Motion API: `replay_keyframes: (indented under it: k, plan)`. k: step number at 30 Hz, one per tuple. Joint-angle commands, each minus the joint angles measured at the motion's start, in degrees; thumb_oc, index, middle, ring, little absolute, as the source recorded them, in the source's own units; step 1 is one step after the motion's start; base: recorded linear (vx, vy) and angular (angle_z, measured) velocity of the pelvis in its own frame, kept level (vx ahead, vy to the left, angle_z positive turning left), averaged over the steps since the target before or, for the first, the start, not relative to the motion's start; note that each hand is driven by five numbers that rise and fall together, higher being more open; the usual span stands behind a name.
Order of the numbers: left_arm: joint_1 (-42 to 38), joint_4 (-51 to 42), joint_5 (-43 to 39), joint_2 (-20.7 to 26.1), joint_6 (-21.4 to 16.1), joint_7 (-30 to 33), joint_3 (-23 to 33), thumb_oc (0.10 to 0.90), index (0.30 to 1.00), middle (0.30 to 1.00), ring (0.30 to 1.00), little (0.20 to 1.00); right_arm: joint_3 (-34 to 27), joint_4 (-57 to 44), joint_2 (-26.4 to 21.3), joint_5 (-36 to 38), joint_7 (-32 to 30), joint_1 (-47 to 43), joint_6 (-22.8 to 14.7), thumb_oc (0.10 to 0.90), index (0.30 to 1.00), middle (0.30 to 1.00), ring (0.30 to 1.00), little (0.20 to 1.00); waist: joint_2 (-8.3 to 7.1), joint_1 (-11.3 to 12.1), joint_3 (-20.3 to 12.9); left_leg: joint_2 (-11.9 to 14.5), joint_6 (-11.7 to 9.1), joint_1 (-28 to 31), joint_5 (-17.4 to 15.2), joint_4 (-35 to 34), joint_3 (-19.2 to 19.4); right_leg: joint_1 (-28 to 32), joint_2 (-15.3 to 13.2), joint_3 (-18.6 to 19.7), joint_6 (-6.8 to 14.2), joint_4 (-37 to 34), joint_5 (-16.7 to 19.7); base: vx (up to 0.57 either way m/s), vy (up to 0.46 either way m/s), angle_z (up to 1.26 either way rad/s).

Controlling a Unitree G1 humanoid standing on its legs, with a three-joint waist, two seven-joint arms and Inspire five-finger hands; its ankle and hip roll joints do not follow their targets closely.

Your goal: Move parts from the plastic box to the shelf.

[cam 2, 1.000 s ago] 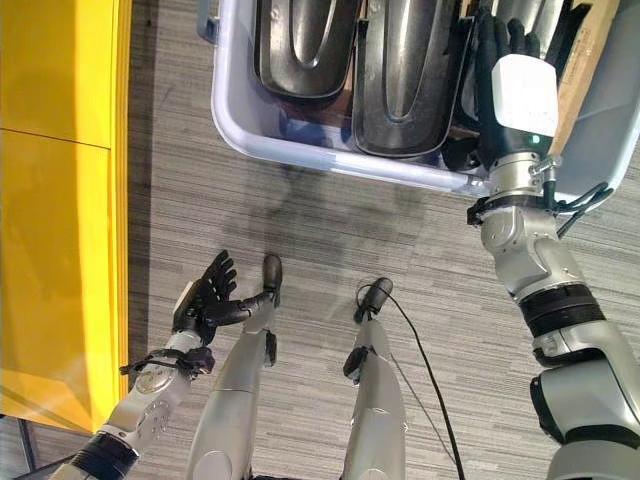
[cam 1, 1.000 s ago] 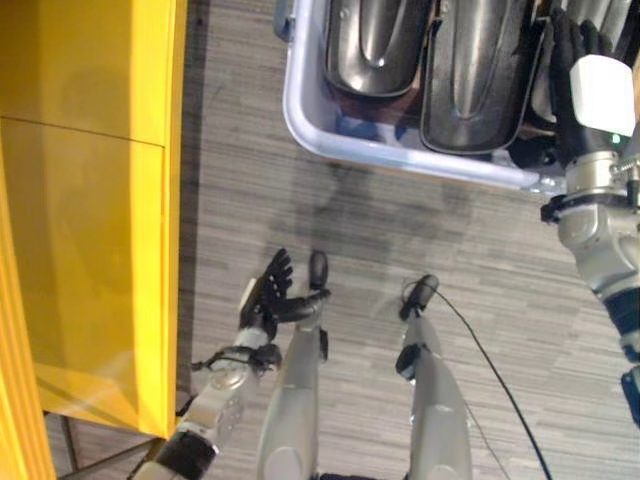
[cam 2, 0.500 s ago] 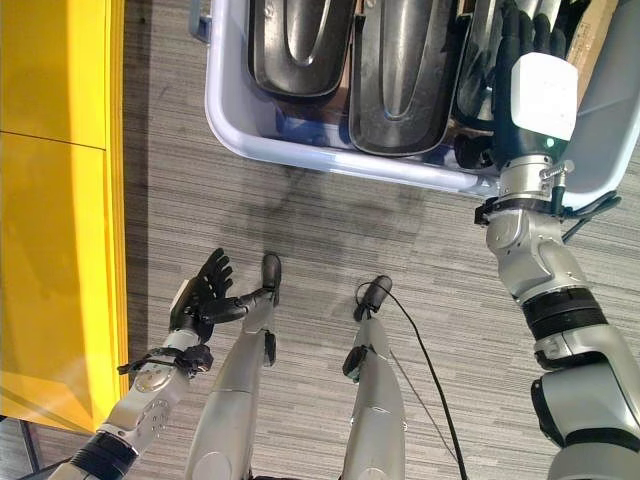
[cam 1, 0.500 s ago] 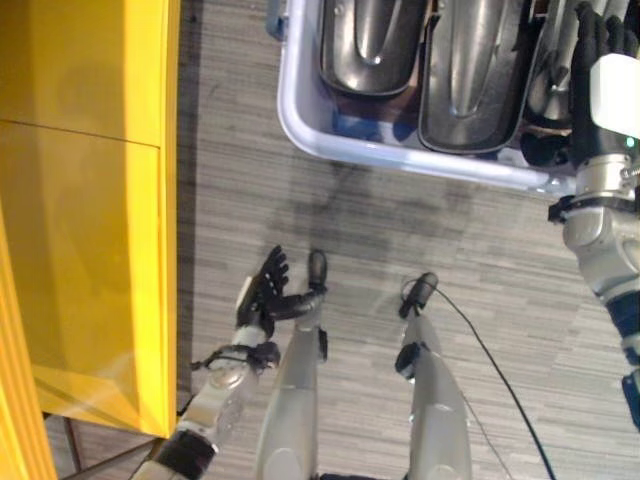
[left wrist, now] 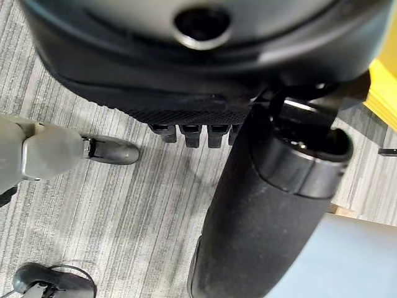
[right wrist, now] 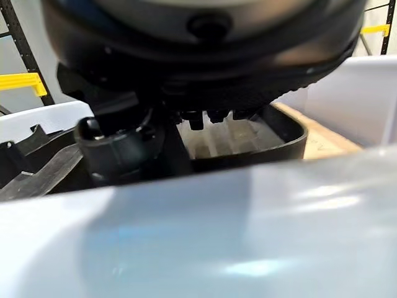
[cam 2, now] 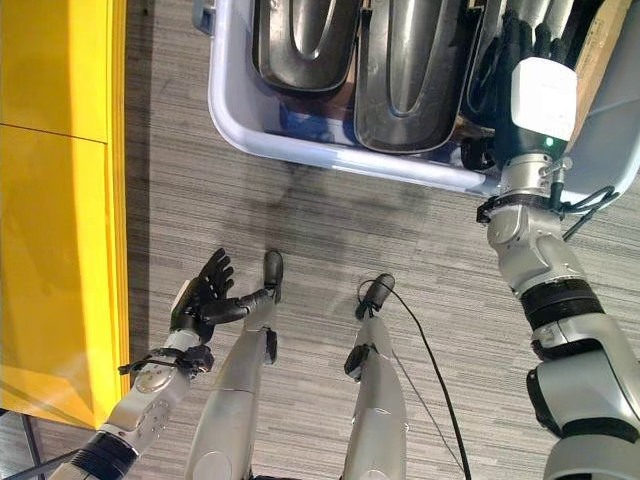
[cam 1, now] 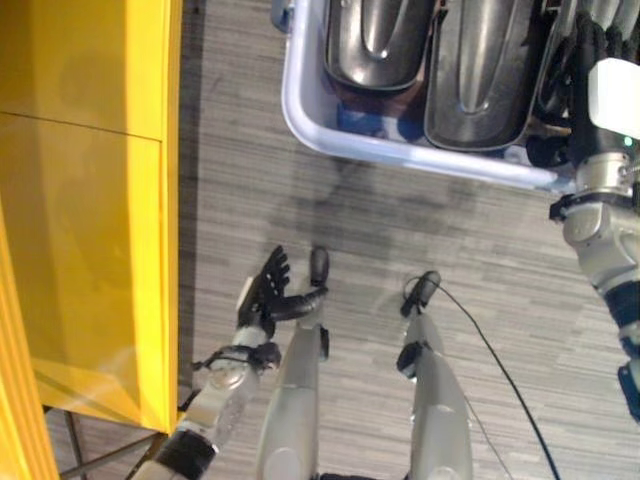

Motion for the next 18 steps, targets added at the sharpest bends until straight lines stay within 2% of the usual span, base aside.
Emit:
replay_keyframes:
  k: [1,10,11,13,18]
  plan:
    - [1.74,-3.03,-0.26,1.1,-3.69,-0.15,-0.98,0.9,1.0,1.0,1.0,1.0,2.99,2.14,-4.03,2.61,-1.16,-4.79,-0.76,0.9,1.0,1.0,1.0,1.0,1.78,0.8,-1.47,0.27,-0.71,0.09,-2.45,1.15,-1.49,2.53,-2.19,0.52,4.42,8.9,-10.08,0.0,0.0,0.0]
    - [1.64,-3.2,-0.84,1.42,-4.18,-0.47,-1.92,0.9,1.0,1.0,1.0,1.0,7.34,17.47,-0.65,7.58,0.5,-9.15,-1.43,0.9,1.0,1.0,1.0,1.0,2.77,1.76,-1.47,-0.05,-0.52,-0.8,-2.24,1.13,-1.75,1.69,-2.42,0.31,4.37,9.25,-10.03,0.0,0.0,0.0]
    - [1.59,-3.18,-0.85,1.39,-4.18,-0.49,-1.96,0.9,1.0,1.0,1.0,1.0,8.11,19.58,-0.18,8.01,0.89,-9.59,-1.55,0.635,0.629,0.629,0.629,0.629,2.91,1.87,-1.47,-0.07,-0.5,-0.89,-2.21,1.1,-1.72,1.54,-2.41,0.32,4.37,9.3,-10.02,0.0,0.017,0.04]
    - [1.52,-2.95,-0.79,1.44,-4.23,-0.67,-2.19,0.9,1.0,1.0,1.0,1.0,9.89,23.62,0.87,8.46,2.23,-10.12,-1.68,0.4,0.3,0.3,0.3,0.3,3.25,2.1,-1.47,-0.09,-0.48,-0.97,-2.12,1.05,-1.73,1.37,-2.47,0.29,4.38,9.26,-9.9,0.0,0.018,0.05]
    - [1.5,-2.79,-0.67,1.19,-4.3,-0.74,-2.41,0.9,1.0,1.0,1.0,1.0,11.12,25.4,1.34,7.97,3.01,-9.46,-1.81,0.4,0.3,0.3,0.3,0.3,3.43,2.13,-1.47,-0.12,-0.51,-0.87,-2.06,1.04,-1.66,1.39,-2.5,0.29,4.4,9.33,-9.83,0.0,0.003,0.02]
